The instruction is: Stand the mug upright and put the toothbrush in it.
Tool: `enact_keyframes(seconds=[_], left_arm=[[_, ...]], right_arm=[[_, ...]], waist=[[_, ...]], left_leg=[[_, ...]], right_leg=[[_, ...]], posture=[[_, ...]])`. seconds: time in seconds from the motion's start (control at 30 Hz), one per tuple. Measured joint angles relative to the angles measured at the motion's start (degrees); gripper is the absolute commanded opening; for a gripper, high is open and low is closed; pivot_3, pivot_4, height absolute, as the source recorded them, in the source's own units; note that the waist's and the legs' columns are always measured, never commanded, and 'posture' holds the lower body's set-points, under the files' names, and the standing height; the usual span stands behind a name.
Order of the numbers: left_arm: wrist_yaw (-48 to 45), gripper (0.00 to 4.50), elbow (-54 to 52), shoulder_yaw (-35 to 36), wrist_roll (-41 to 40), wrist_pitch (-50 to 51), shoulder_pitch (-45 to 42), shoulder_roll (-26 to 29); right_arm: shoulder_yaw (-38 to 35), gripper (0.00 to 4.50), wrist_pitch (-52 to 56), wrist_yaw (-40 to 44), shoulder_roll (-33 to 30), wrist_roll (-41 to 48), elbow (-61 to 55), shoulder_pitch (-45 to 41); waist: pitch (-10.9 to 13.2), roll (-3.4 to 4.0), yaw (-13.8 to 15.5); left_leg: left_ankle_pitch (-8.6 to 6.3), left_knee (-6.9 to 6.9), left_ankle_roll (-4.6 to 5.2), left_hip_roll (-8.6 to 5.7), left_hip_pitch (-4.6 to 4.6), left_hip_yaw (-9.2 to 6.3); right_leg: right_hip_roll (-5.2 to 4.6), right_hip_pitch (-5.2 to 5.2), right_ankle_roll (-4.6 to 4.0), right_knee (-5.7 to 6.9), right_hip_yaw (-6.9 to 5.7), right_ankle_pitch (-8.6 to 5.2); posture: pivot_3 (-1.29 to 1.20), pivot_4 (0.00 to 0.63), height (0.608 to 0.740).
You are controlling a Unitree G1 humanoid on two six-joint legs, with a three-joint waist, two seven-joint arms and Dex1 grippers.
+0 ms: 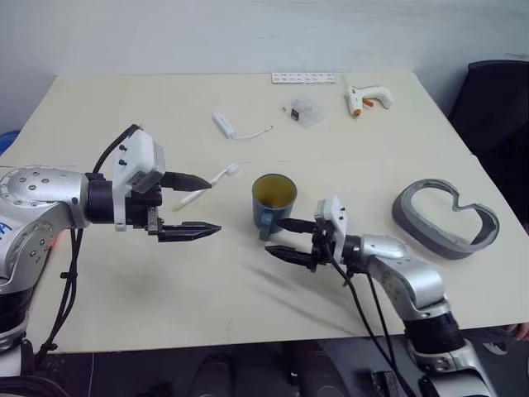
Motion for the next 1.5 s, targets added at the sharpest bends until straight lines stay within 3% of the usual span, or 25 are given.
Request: enact_keyframes(seconds=[0.1, 0.2, 0.3, 0.37, 0.53, 0.67, 0.87, 1.03, 1.5], left_arm=[[-0.96, 4.34, 1.82, -0.80, 0.59, -1.34, -1.01, -0.21], [-1.24, 4.34, 9.17, -1.91, 4.24, -3.84, -2.60, -0.13], [-0.98, 4.34, 21.84, -6.33, 12.34, -9.53, -8.99, -0.24], [-0.65, 4.34, 31.23, -9.87, 19.18, -15.64, -13.31, -0.82], [0.17, 4.34, 59.47, -19.20, 33.53, -29.67, -28.57, -11.61], [1.62, 4.34, 77.07, -20.83, 38.67, -35.81, -37.24, -20.94], [8.15, 4.34, 91.69, -21.71, 45.07, -40.26, -42.75, -30.00], [12.24, 4.34, 95.23, -22.30, 49.44, -42.38, -42.70, -32.98], [15.19, 0.39, 96.85, -19.45, 51.39, -41.79, -42.74, -35.40]], right_arm=[[-1.80, 3.55, 3.51, 1.81, -8.00, 1.44, -5.80, 2.83], [-8.76, 3.55, 8.04, 5.39, -17.89, 6.27, -11.66, 5.36], [-17.53, 4.39, 15.92, 7.18, -24.10, 16.45, -15.25, 5.04], [-22.02, 4.46, 18.46, 8.35, -27.19, 21.04, -16.81, 5.24], [-23.77, 4.46, 17.58, 4.42, -27.76, 22.10, -19.48, 2.57], [-23.44, 4.46, 17.26, 0.52, -26.53, 22.63, -20.43, 0.84], [-22.99, 4.46, 17.12, -3.73, -26.44, 22.74, -23.25, 2.58], [-25.48, 4.46, 17.31, -6.55, -26.54, 24.08, -25.63, 4.10], [-27.74, 4.50, 17.25, -9.05, -28.73, 26.76, -27.35, 5.19]], waist=[[0.03, 0.05, 0.50], [0.10, 0.13, 1.26], [0.10, 0.12, 1.34], [0.08, 0.11, 1.41], [0.09, 0.08, 1.66], [0.09, 0.04, 2.29], [0.09, 0.04, 2.76], [0.10, 0.00, 2.92], [0.07, -0.04, 2.87]], left_leg=[[-0.01, 0.00, 0.01, -0.01, -0.01, 0.02], [-0.01, 0.14, 0.04, -0.02, 0.00, 0.32], [0.02, 0.23, 0.10, 0.00, 0.04, 0.35], [0.02, 0.22, 0.12, 0.01, 0.06, 0.34], [-0.01, 0.35, 0.17, -0.07, -0.13, 0.41], [-0.15, 0.40, 0.42, -0.07, -0.32, 0.50], [-0.29, 0.40, 0.64, -0.06, -0.37, 0.68], [-0.26, 0.43, 0.60, -0.08, -0.21, 0.73], [-0.16, 0.45, 0.56, -0.13, -0.09, 0.73]], right_leg=[[0.00, 0.01, 0.01, -0.07, 0.00, 0.00], [0.05, 0.08, 0.00, -0.10, -0.10, -0.01], [0.11, 0.15, -0.04, -0.02, -0.11, -0.01], [0.12, 0.18, -0.05, -0.02, -0.13, -0.02], [0.08, 0.16, 0.10, -0.12, -0.10, 0.06], [0.01, 0.12, 0.25, -0.14, -0.09, 0.14], [-0.05, 0.02, 0.29, -0.22, -0.03, 0.15], [-0.05, 0.09, 0.34, -0.16, 0.07, 0.18], [-0.04, 0.16, 0.36, -0.11, 0.18, 0.27]], posture=[[0.00, 0.150, 0.740], [0.00, 0.150, 0.740], [0.00, 0.150, 0.740], [0.00, 0.150, 0.740], [0.00, 0.150, 0.740], [0.00, 0.150, 0.740], [0.00, 0.150, 0.740], [0.00, 0.150, 0.740], [0.00, 0.150, 0.740]])
